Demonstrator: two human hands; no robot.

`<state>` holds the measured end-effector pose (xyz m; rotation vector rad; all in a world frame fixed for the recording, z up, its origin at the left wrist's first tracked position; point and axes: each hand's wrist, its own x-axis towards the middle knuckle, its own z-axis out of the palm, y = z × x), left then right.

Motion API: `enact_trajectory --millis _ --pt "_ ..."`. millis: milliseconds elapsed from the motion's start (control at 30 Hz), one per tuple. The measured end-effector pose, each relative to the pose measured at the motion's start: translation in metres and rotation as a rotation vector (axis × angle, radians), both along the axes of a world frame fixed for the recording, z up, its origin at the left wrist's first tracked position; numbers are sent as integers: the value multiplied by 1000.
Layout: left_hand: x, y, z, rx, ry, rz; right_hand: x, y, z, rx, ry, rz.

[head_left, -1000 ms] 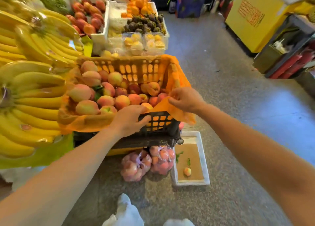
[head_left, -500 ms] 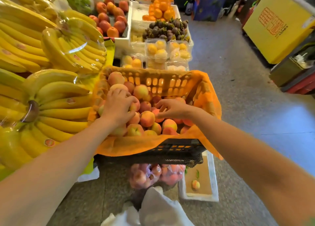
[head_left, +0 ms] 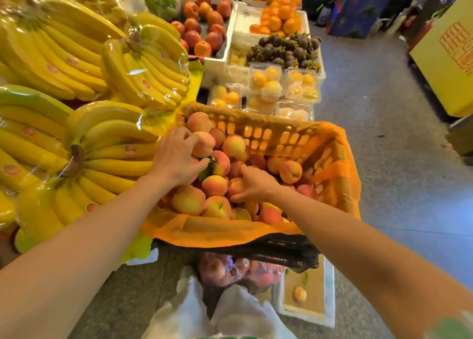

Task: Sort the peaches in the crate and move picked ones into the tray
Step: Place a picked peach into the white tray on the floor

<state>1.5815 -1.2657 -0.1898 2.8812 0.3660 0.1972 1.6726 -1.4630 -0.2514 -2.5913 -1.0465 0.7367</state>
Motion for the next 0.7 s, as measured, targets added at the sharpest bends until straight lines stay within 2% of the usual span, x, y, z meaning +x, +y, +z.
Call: enact_trajectory --millis 100,200,400,700 --pt "13 8 3 -20 9 -13 8 -6 9 66 165 -44" --pt "29 12 5 20 133 -57 18 -19 19 183 285 -182" --pt "54 18 8 232 262 -168 33 -28 42 296 371 -345" --pt "62 29 7 201 234 -306 29 -31 44 276 405 -412"
